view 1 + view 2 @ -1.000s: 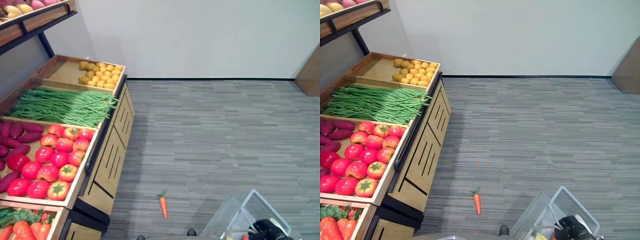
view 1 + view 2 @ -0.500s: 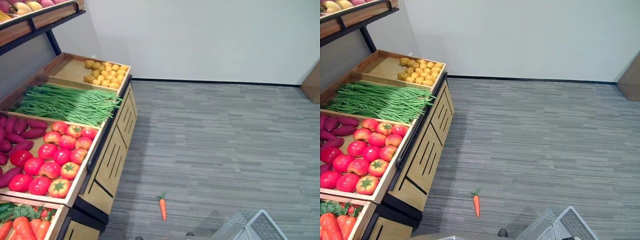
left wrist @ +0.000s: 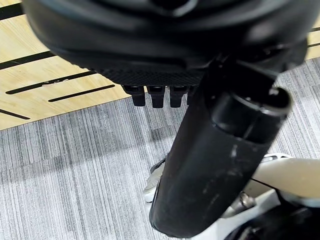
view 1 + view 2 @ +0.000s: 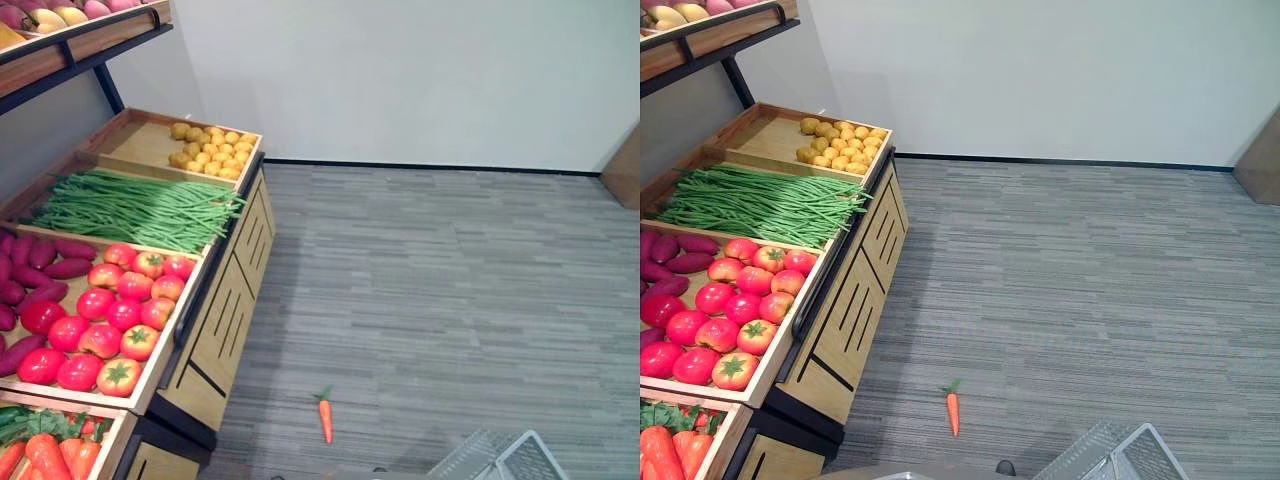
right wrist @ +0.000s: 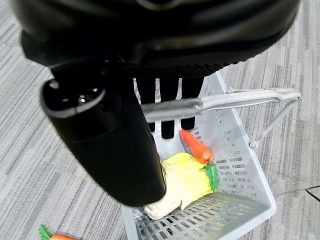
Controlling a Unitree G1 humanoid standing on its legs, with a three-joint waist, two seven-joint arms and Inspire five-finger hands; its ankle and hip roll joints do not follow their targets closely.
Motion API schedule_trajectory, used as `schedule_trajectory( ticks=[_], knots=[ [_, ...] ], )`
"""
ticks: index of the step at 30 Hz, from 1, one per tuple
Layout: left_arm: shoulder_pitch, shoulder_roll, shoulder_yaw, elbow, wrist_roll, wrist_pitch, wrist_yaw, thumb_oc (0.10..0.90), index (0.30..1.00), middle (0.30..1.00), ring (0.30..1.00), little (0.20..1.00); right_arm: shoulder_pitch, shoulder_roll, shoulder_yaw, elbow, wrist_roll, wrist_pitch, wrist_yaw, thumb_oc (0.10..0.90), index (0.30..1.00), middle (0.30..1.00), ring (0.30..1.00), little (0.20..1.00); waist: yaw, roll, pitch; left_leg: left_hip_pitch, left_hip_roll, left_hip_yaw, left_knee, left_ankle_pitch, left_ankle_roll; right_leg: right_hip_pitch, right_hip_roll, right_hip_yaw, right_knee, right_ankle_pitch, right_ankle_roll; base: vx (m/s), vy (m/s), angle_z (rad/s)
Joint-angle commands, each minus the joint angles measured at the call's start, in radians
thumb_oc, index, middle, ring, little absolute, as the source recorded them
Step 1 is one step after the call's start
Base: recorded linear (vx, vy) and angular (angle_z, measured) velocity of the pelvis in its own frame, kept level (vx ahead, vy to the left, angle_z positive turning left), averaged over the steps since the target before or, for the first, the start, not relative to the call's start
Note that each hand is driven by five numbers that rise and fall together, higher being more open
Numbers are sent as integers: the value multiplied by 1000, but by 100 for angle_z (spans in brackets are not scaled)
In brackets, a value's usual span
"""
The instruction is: Get the vegetables into the basket
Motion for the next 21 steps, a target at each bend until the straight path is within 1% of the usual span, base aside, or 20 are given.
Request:
schedule_trajectory(
  ticks=[1, 8, 10, 11, 12, 13, 14, 21],
  knots=[
    [-75, -7, 46, 22, -38, -23, 25, 900, 1000, 1000, 1000, 1000, -68, 36, 30, 24, 22, -20, 0, 900, 1000, 1000, 1000, 1000, 4, -30, 26, 24, 20, -42, 6, -18, -43, 3, -60, -20, 5, 22, 84, 0, 0, 0],
    [-78, -7, 45, 26, -42, -21, 25, 900, 1000, 1000, 1000, 1000, -75, 30, 17, 59, 2, -1, -22, 900, 1000, 1000, 1000, 1000, 5, -30, 23, 33, 17, -40, 6, -26, -39, 8, -64, -14, 5, 19, 84, 0, 0, 0],
    [-80, -7, 41, 26, -39, -18, 25, 900, 1000, 1000, 1000, 1000, -84, 23, 33, 93, -68, 25, -48, 900, 1000, 1000, 1000, 1000, 9, -30, 23, 35, 15, -39, 6, -28, -37, 10, -65, -14, 5, 19, 86, 0, 0, 0],
    [-80, -7, 41, 26, -39, -18, 25, 900, 1000, 1000, 1000, 1000, -85, 23, 33, 93, -68, 25, -48, 900, 1000, 1000, 1000, 1000, 8, -30, 24, 35, 15, -39, 6, -28, -37, 10, -65, -14, 5, 19, 86, 0, 0, 0],
    [-80, -7, 37, 25, -38, -17, 24, 900, 1000, 1000, 1000, 1000, -88, 23, 48, 102, -103, 36, -48, 900, 1000, 1000, 1000, 1000, 10, -30, 23, 35, 15, -39, 6, -29, -37, 10, -65, -13, 5, 19, 86, 0, 0, 0],
    [-81, -5, 31, 23, -30, -15, 23, 900, 1000, 1000, 1000, 1000, -89, 28, 87, 126, -176, 52, -41, 900, 1000, 1000, 1000, 1000, 13, -31, 22, 35, 14, -41, 6, -30, -36, 11, -66, -15, 5, 19, 86, 0, 0, 0],
    [-84, -7, 26, 23, -28, -13, 19, 900, 1000, 1000, 1000, 1000, -93, 25, 102, 133, -211, 57, -45, 900, 1000, 1000, 1000, 1000, 14, -31, 22, 35, 13, -42, 6, -30, -36, 12, -67, -16, 5, 20, 86, 0, 0, 0],
    [-94, -9, 15, 5, -24, -14, 13, 900, 1000, 1000, 1000, 1000, -92, 41, 138, 138, -265, 76, -40, 900, 1000, 1000, 1000, 1000, 16, -32, 24, 30, 9, -48, 6, -31, -35, 11, -69, -19, 5, 21, 87, 0, 0, 0]
  ],
)
